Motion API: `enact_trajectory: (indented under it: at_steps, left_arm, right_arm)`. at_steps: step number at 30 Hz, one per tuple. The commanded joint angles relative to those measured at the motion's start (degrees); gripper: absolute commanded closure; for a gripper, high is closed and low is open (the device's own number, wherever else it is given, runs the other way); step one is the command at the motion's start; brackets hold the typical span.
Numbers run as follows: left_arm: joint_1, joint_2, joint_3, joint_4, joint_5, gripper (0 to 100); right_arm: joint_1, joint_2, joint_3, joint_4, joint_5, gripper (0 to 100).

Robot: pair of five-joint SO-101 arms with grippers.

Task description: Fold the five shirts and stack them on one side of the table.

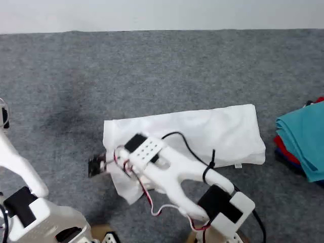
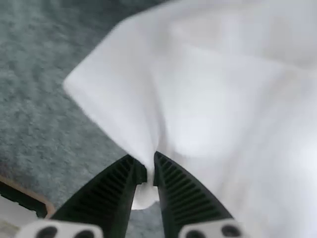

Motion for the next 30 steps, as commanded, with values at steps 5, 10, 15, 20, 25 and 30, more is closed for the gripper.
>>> enact_trajectory:
  at_steps: [5,10,15,20,25,30]
  left_arm:
    - [-0.35,-2.46,1.63,-0.53,-0.26,100]
    - [-0.35,-2.81,1.63,-0.53,-0.26,100]
    - [-0.35,-2.46,1.71,-0.53,-0.26,100]
    - [-0.35,-2.46,1.80,-0.53,-0.26,100]
    - [-0.35,-2.55,1.80,-0.53,-0.26,100]
    - [-0.35,-2.55,1.80,-0.53,-0.26,100]
  right_arm:
    - [3.74,-0.22,-8.79,0.75,-0.44,98.8]
    - [4.44,-0.13,-8.88,-0.31,-0.44,98.8]
    - [6.99,3.30,-10.55,-2.68,-0.62,97.8]
    - [11.03,11.74,-19.96,-2.15,-5.63,90.5]
    - [13.76,19.82,-29.71,-1.98,-6.24,88.5]
    - [13.93,23.87,-36.84,2.51,-6.24,88.3]
